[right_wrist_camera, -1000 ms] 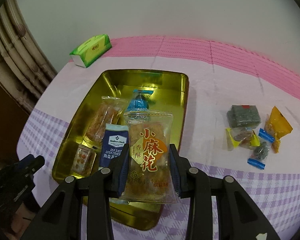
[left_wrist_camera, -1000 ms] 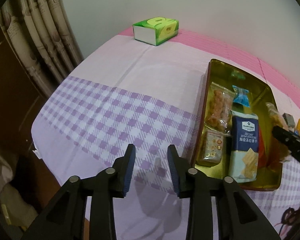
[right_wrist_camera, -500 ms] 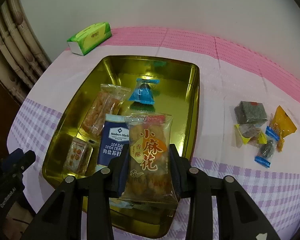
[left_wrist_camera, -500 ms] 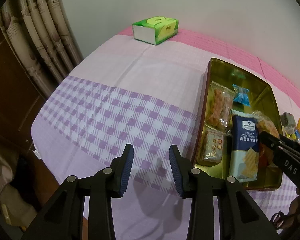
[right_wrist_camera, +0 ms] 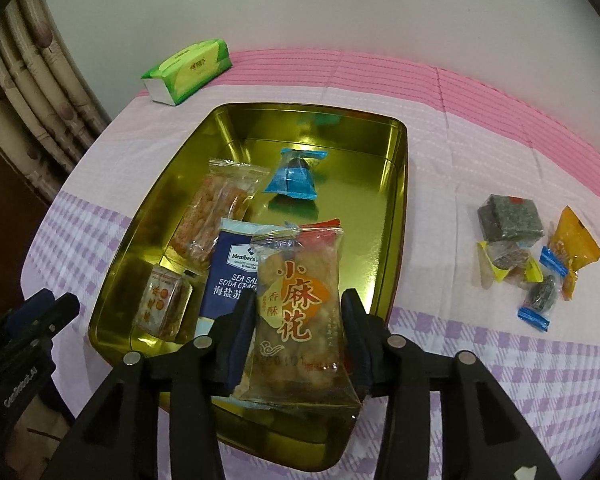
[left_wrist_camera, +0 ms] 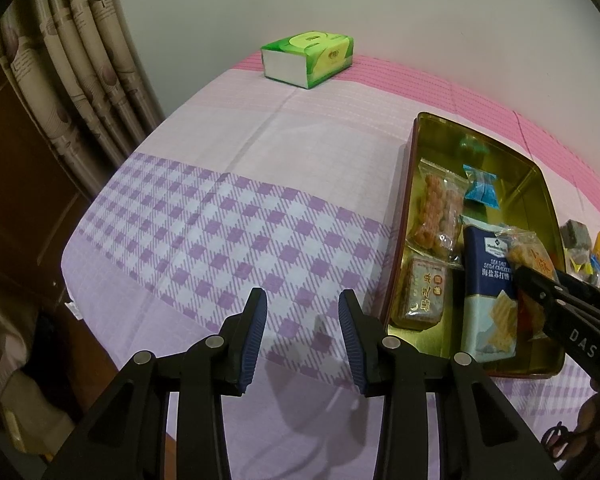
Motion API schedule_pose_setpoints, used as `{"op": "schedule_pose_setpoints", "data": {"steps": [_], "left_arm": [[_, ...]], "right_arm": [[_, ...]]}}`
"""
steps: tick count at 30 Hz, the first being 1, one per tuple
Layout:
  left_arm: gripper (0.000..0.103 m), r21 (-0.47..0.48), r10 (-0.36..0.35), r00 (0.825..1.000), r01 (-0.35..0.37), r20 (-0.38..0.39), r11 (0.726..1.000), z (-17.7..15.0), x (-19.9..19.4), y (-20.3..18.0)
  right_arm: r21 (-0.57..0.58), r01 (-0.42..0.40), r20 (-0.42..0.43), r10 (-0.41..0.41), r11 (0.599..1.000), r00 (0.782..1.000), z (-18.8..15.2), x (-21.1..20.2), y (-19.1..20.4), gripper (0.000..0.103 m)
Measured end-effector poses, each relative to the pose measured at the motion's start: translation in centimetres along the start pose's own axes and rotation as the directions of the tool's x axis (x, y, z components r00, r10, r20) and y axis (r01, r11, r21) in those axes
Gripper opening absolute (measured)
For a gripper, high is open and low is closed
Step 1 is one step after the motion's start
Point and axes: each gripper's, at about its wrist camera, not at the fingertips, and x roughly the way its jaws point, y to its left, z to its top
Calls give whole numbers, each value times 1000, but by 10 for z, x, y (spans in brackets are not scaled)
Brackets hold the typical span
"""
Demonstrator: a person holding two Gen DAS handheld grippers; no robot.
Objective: Organize snacks
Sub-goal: 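Carry the twist bag over the gold tin and release it with the right tool, then grasp the yellow snack bag with the right tool and lift it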
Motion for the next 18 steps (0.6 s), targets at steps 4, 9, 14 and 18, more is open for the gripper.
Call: {"op": "schedule_pose_setpoints", "data": {"steps": [4,9,14,18], "left_arm": [[39,2,2,1000,-2,2,1000,0,0,-1],[39,4,5,1000,-5,2,1000,0,0,-1],[39,8,8,1000,-9,2,1000,0,1,-2],[39,14,11,1000,-11,4,1000,0,0,-2]], "right_arm": [[-8,3,15,-3,1000,1000,0,-7,-1,46],[-9,-13,67,13,1000,998,1,-24,-7,50],[11,10,129,-11,1000,992,1,-44,-33,52],[63,66,148,-75,996,986,-1,-53,-73,52]]}}
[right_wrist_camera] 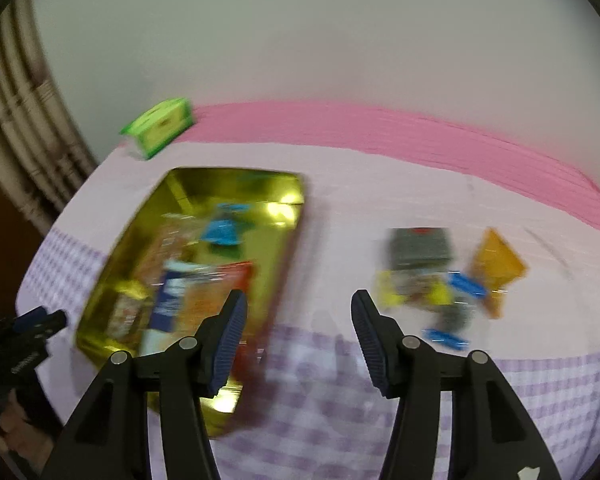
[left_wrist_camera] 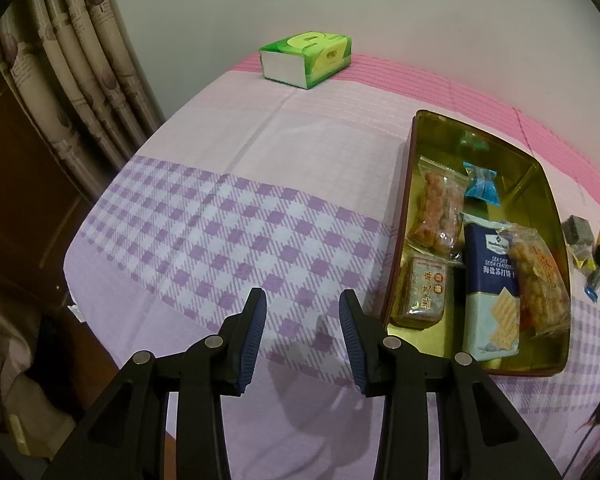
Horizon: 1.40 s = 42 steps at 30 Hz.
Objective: Organize snacks
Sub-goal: 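Grasp the yellow snack bag with the right tool and lift it, then grasp the blue-striped candy with the left tool while the right tool holds the yellow bag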
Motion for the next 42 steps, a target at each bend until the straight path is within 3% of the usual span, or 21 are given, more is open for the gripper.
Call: {"op": "schedule_pose_setpoints", "data": {"steps": [7,13,25,27,30,35,40,42], "left_arm": [[40,26,10,1000,-10,7,1000,0,1,-2],[40,52,12,1000,-13,20,999,-1,0,-8],[41,177,-27,997,14,73,984,3,-28,-51],[44,208,-42,996,25,78,978,6,-35,-66],[46,262,-76,993,51,86,964,11,-45,-94],[46,333,-151,986,118,74,935,13,-52,-141],[46,412,-249,968,220,16,884,4,-47,-197],[46,455,-290,957,265,-16,850,-3,-45,-227]], "right_arm": [[93,135,6,-137,986,991,-1,3,-89,52],[107,174,-3,-175,979,985,-2,18,-134,52],[98,119,-16,-118,988,993,5,65,-170,51],[94,101,-16,-100,990,995,5,73,-174,46],[88,78,-26,-76,993,997,4,81,-178,36],[85,82,3,-83,993,997,-6,75,-187,34],[129,155,26,-160,979,987,-24,60,-215,34],[163,191,29,-198,968,980,-33,52,-231,34]]}}
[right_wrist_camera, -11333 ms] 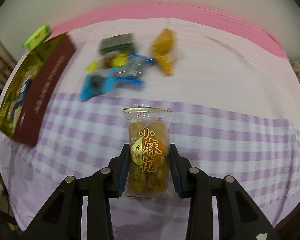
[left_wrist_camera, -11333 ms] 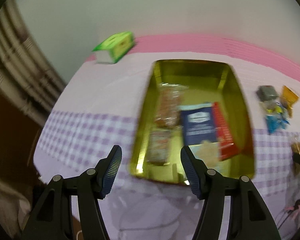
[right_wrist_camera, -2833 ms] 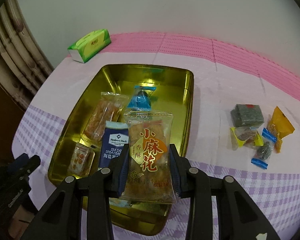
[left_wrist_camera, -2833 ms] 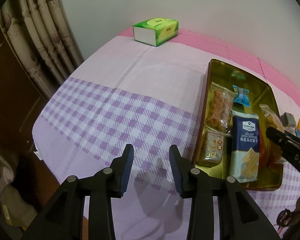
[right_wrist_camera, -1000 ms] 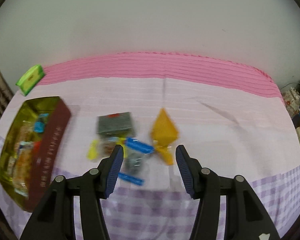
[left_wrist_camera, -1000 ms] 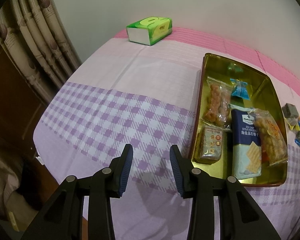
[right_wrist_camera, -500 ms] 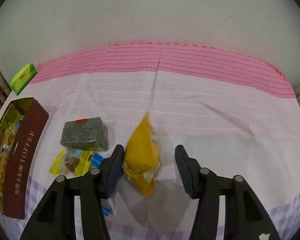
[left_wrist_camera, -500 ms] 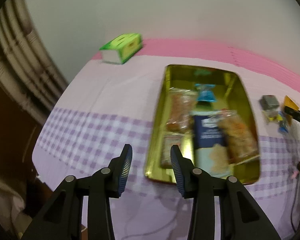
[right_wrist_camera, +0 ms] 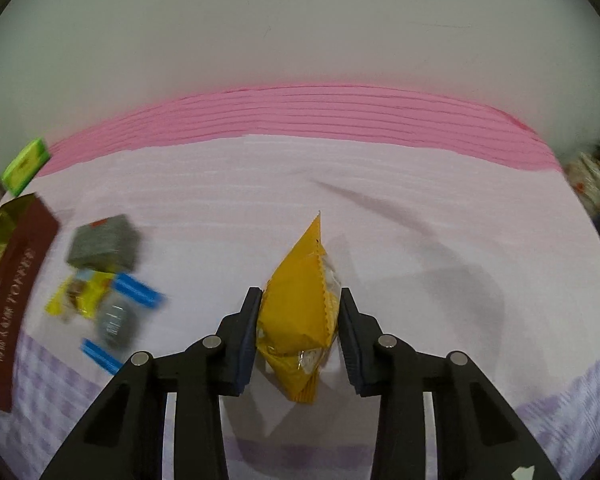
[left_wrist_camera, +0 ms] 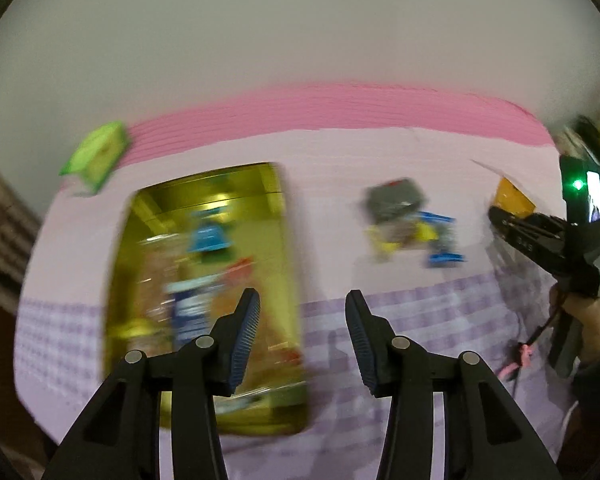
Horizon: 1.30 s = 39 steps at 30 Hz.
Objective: Organize snacks
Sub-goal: 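Grasp the blue-striped candy with the left tool while the right tool holds the yellow bag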
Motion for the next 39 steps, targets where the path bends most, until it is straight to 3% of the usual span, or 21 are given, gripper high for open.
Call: {"op": "schedule_pose_setpoints", "data": {"steps": [8,15,26,29,39], "left_arm": [[46,39,-155,986,157,-64,987,19,42,-64],[46,-2,-203,972,205,-120,979,34,73,-89],[41,-4,-194,968,196,-159,981,51,97,-102],[35,-5,-194,965,196,-178,981,55,107,-105],[30,46,-141,973,151,-184,987,60,123,-121]], "right_arm": [[46,94,17,-95,995,995,-17,-11,-47,34],[56,78,17,-79,995,997,-20,-12,-54,34],[69,58,15,-59,996,998,-19,-10,-59,36],[67,58,14,-59,996,998,-19,-10,-59,37],[70,56,14,-57,996,998,-19,-10,-60,37]]}}
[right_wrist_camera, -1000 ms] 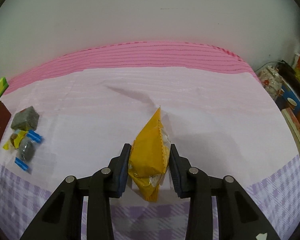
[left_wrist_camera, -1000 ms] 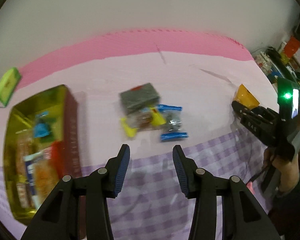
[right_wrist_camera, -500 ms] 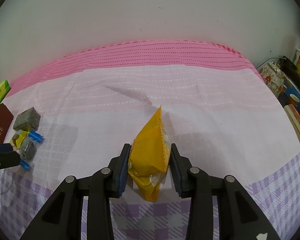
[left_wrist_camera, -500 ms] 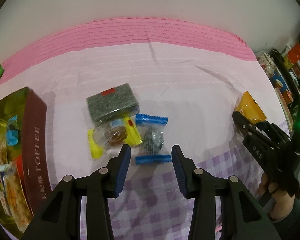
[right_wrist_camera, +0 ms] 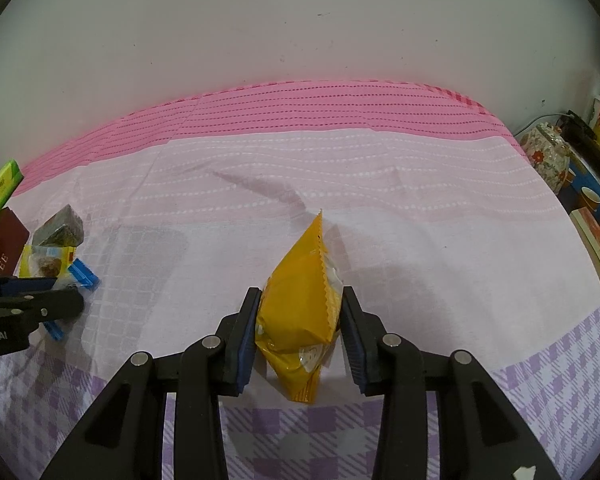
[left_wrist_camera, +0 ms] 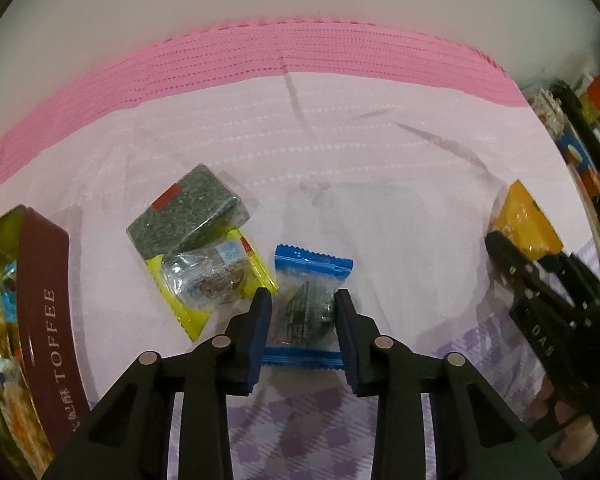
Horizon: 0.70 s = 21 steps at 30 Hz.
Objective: Organize snacks
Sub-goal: 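Grasp the blue-striped candy with the left tool while the right tool holds the yellow bag, then carry the blue-striped candy over the gold tin and open the left tool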
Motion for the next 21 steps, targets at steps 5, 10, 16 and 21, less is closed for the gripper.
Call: {"op": "schedule_pose_setpoints", "data": {"steps": [5,10,16,21], "left_arm": [[28,41,35,999,-36,12,999,-8,-3,-4],[27,42,35,999,-35,8,998,-17,-8,-5],[27,41,21,1000,-21,-1,999,-41,-19,6],[27,36,18,1000,-18,-1,999,-60,-28,17]], "right_arm": [[-1,1,0,-1,1000,1000,0,0,0,37],[-1,1,0,-1,1000,1000,0,0,0,37],[-1,1,0,-1,1000,1000,0,0,0,37],[-1,1,-1,-1,1000,1000,0,-1,0,37]]}}
